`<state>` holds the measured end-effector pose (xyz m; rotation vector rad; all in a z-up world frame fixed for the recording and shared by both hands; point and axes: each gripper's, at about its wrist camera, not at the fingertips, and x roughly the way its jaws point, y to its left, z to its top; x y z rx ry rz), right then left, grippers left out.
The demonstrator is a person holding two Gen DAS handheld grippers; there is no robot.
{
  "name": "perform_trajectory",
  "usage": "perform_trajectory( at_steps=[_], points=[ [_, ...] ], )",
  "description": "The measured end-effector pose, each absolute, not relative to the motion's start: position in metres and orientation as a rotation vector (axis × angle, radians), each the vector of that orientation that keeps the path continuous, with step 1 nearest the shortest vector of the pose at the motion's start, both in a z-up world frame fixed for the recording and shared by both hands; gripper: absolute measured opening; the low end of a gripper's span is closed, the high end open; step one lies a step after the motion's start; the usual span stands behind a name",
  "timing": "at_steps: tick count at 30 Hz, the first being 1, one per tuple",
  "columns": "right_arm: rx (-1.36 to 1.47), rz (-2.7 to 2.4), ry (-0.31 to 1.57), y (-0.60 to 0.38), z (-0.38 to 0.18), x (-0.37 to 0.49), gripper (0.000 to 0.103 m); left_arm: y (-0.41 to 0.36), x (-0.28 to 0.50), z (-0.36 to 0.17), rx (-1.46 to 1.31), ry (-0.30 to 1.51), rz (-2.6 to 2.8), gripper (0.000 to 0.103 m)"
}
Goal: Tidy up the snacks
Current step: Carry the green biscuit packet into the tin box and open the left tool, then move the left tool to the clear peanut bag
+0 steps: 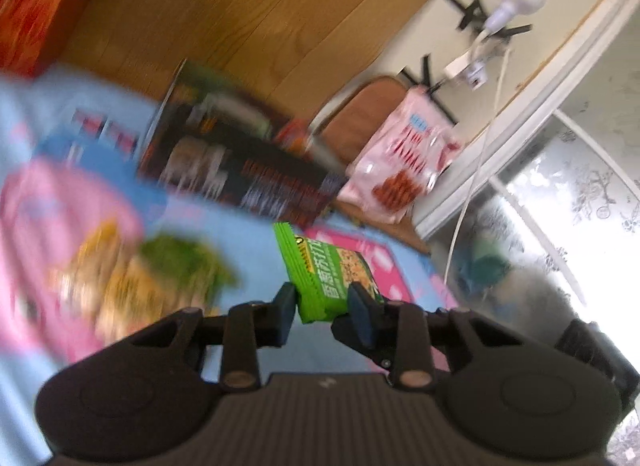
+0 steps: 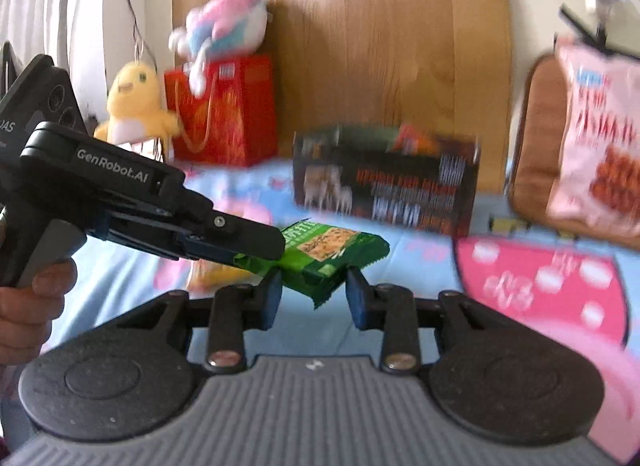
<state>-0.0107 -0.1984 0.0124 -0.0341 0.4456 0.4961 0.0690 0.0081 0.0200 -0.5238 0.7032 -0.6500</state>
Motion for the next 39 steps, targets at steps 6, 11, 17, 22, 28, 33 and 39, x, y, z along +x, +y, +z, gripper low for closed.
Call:
perform_trajectory(
  at_steps=[6,11,17,22,28,33,39],
  points=[
    [-0.042,0.474,0.359,-0.197,0.046,0.051,0.037,0.005,0.133,0.057,-0.474,0.615,-0.598,0.03],
    [0.003,0.472,0.397,-0.194,0.048,0.13,0.042,0.002,0.194,0.054,-0.436,0.626,-0.482,0.036],
    [0.053,0.395,0.401,-0.2,0.041,0.146,0.043,0.034,0.179,0.046,-0.468,0.623,-0.485,0.038],
    [0.217,0.552,0.449,-0.216,0.033,0.092,0.05,0.079,0.129,0.024,-0.496,0.667,-0.444,0.044],
    [0.28,0.68,0.675,-0.186,-0.007,0.059,0.05,0.11,0.098,-0.022,-0.633,0.781,-0.377,0.048],
    [0.193,0.696,0.717,-0.156,-0.013,0.043,0.041,0.086,0.069,-0.03,-0.62,0.796,-0.416,0.038],
    [0.228,0.643,0.675,-0.175,-0.016,0.01,0.041,0.077,0.036,-0.04,-0.651,0.766,-0.467,0.039]
  ],
)
